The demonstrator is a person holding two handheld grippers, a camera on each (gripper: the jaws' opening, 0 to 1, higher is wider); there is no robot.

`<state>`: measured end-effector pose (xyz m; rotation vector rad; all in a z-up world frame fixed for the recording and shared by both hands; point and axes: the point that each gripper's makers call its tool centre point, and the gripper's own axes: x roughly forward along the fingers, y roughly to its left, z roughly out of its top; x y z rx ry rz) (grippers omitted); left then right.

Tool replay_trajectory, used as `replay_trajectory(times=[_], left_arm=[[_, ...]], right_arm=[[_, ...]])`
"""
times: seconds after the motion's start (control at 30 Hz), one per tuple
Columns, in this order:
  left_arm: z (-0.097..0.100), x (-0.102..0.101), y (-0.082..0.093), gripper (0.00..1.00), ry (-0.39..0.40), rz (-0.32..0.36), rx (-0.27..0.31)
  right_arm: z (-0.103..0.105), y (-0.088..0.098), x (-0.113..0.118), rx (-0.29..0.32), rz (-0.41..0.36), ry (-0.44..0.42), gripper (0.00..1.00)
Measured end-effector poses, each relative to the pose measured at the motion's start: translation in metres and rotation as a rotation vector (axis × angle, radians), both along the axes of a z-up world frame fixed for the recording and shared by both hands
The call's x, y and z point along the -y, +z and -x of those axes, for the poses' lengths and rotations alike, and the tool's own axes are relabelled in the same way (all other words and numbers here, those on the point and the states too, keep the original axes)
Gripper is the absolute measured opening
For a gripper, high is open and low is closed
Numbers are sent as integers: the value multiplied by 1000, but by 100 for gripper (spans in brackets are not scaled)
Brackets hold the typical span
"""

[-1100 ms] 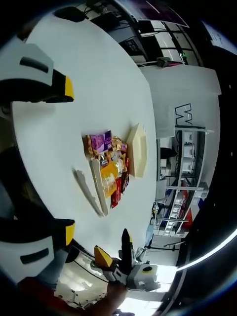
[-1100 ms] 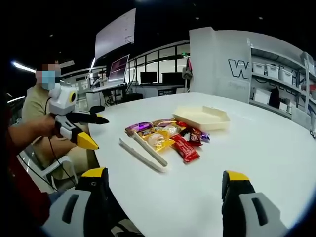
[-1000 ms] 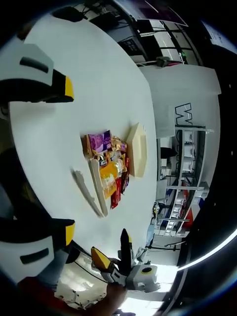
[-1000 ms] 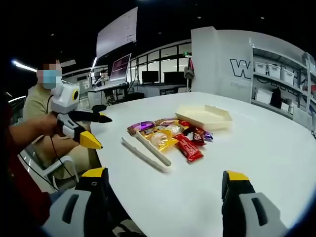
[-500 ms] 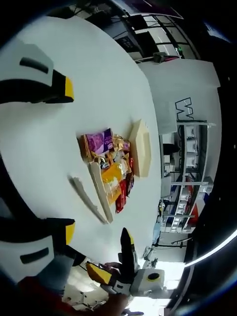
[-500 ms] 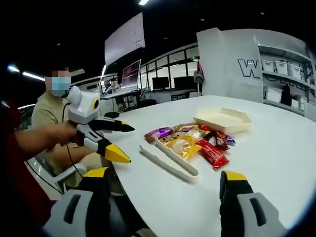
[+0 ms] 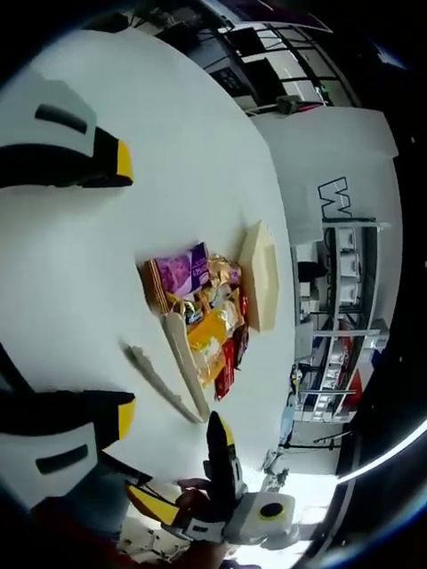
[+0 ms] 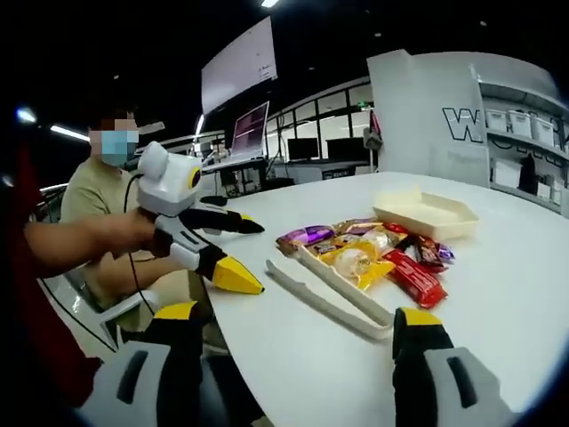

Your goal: Place the target food into the container with the food tongs after gripping and lifting it, then release it inside without dropping or visibly crushing the food.

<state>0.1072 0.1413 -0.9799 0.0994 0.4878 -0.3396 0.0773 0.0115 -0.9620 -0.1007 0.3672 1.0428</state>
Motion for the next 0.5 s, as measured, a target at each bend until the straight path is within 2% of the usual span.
replay_trajectory(times=[0.07, 0.2, 0.33, 0.5], left_arm=[[-1, -2, 0, 92, 4, 1, 1], [-5, -6, 1, 92, 14, 9, 5], [-8, -10, 1, 91, 14, -14, 4], [-9, -14, 0, 92, 36, 10, 0]], right_arm=[[-2, -1, 2, 5, 3, -5, 83], [-4, -7, 3, -27, 8, -9, 81], [0, -5, 3, -29, 1, -14, 82], [9, -5, 9, -30, -2, -15, 77]])
